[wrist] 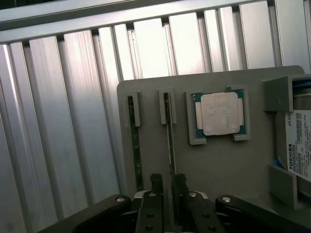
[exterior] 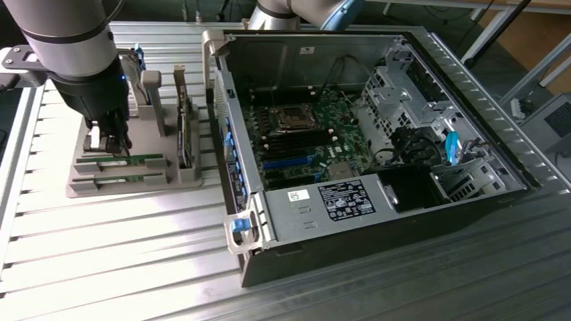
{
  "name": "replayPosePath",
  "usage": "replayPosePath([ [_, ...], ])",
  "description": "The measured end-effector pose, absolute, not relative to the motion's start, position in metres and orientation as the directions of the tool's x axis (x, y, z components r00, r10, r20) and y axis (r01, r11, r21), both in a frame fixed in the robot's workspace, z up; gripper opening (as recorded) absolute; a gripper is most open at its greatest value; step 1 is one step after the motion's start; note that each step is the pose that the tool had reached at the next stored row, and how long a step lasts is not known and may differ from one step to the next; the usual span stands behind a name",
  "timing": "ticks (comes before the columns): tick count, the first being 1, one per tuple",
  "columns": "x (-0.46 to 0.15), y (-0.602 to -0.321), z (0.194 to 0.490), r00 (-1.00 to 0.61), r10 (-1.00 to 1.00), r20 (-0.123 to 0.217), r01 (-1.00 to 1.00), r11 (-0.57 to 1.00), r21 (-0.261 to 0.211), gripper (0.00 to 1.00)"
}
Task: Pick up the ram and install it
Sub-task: 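Pick up the ram and move it above insertion slot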
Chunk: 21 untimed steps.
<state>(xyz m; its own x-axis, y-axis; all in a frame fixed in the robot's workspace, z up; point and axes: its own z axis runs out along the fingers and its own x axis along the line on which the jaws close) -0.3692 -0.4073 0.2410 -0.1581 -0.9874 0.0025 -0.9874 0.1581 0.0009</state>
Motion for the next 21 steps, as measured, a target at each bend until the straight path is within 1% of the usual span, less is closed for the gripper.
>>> replayPosePath([
  [14, -0.369, -0.412, 0.231, -0.158, -0.987, 0.003, -0.987, 0.158, 0.001, 0.23],
  [21, -0.370, -0.429, 0.228, -0.158, -0.987, 0.003, -0.987, 0.158, 0.001, 0.23],
])
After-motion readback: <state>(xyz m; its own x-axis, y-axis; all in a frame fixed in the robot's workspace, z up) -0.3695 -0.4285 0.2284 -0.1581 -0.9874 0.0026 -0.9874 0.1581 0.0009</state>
